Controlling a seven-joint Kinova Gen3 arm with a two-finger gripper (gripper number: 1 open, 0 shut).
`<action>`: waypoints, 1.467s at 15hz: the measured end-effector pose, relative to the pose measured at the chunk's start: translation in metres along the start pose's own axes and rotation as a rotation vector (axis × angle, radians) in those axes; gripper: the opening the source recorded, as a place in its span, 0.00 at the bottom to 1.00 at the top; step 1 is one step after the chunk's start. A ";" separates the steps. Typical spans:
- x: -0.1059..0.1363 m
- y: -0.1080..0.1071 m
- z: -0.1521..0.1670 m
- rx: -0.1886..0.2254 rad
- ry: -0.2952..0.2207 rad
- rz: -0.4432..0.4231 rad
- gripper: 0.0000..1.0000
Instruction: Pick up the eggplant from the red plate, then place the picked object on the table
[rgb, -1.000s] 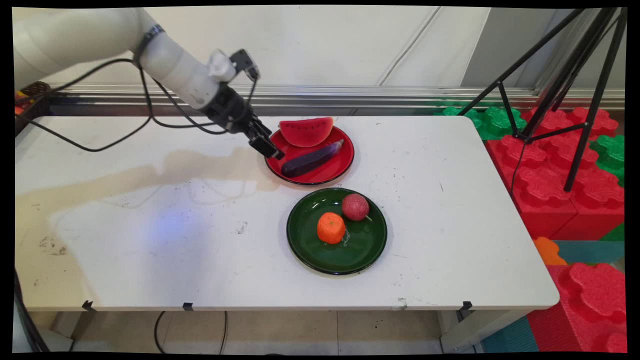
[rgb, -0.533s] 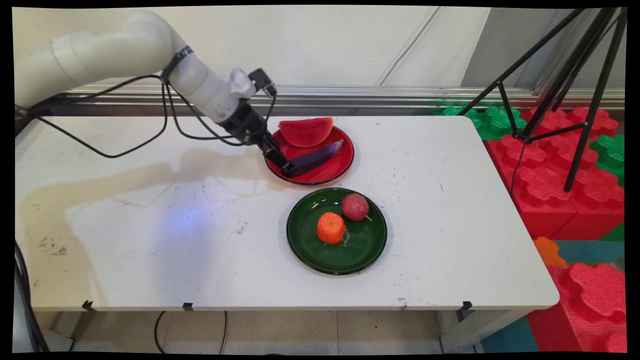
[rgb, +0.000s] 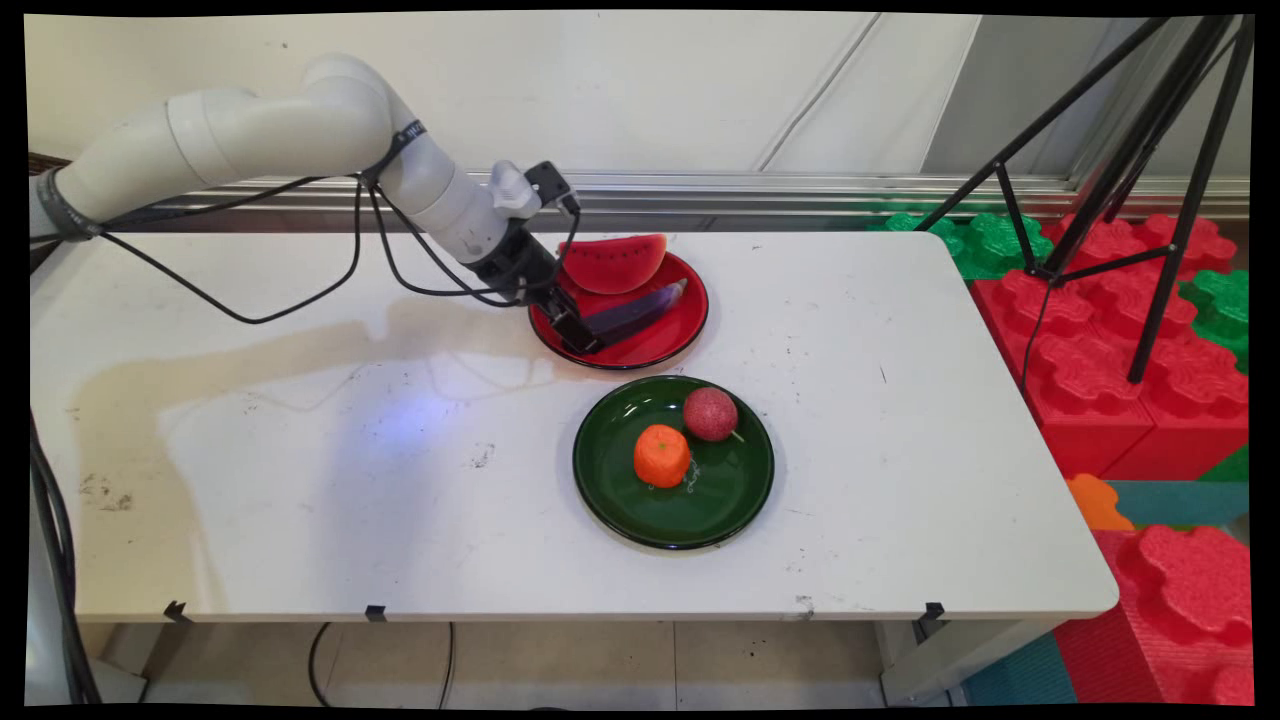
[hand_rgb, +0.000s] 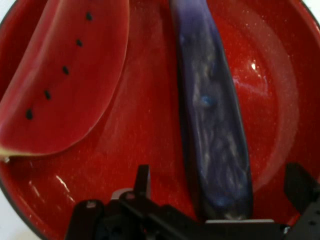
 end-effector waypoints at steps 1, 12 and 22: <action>0.001 0.000 0.003 0.001 0.000 0.000 1.00; 0.007 -0.002 0.014 -0.007 0.022 0.001 0.00; 0.014 0.000 -0.027 -0.004 0.084 0.003 0.00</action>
